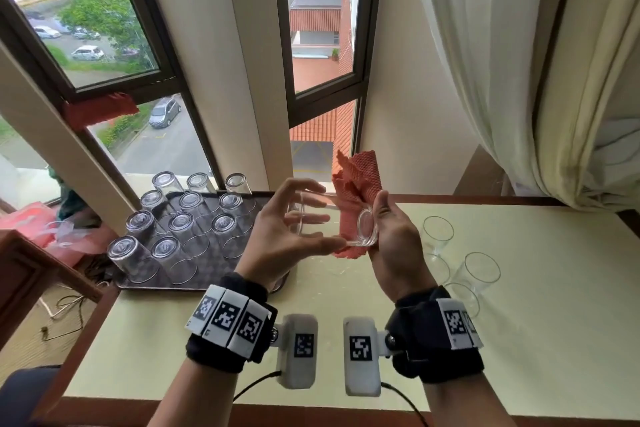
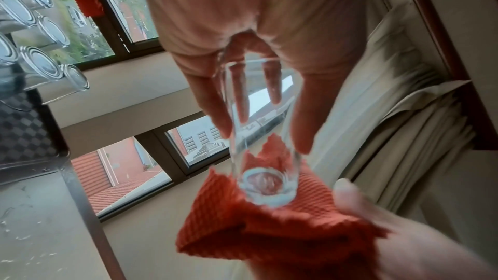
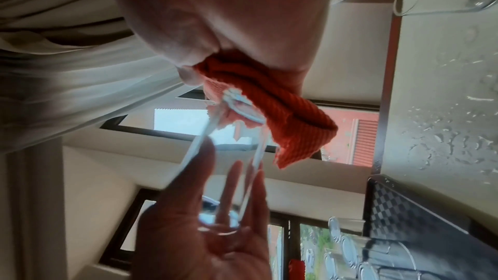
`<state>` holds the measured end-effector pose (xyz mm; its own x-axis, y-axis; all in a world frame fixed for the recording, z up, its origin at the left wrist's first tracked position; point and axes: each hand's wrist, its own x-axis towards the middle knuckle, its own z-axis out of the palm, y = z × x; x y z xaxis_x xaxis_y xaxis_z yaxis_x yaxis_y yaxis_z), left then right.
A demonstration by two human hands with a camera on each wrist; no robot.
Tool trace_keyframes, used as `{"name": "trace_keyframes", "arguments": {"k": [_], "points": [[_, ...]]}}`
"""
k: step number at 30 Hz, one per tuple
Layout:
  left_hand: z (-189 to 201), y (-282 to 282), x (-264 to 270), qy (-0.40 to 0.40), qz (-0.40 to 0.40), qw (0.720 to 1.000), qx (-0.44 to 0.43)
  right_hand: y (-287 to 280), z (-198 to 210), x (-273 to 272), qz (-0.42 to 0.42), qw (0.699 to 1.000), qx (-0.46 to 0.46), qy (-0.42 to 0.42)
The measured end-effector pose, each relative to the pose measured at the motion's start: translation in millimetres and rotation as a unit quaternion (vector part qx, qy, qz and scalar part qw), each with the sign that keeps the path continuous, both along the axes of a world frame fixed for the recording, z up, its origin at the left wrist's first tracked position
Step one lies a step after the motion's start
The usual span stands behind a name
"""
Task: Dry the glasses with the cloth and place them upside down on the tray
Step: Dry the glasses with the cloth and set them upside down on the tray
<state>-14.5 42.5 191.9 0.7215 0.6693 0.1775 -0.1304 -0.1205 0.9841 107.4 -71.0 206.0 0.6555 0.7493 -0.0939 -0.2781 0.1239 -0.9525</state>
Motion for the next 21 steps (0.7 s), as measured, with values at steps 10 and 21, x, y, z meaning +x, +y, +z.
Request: {"name": "trace_keyframes", "arguments": {"k": [10, 21], "points": [[-4.4, -7.2, 6.3, -0.033, 0.074, 0.997, 0.011, -5.8, 2.8, -1.3, 0.014, 1.0, 0.004, -0.017], [-10.6, -8.2, 4.0, -0.029, 0.075, 0.996, -0.036, -12.5, -8.6, 3.1, 0.048, 0.998, 0.043, -0.019]]}}
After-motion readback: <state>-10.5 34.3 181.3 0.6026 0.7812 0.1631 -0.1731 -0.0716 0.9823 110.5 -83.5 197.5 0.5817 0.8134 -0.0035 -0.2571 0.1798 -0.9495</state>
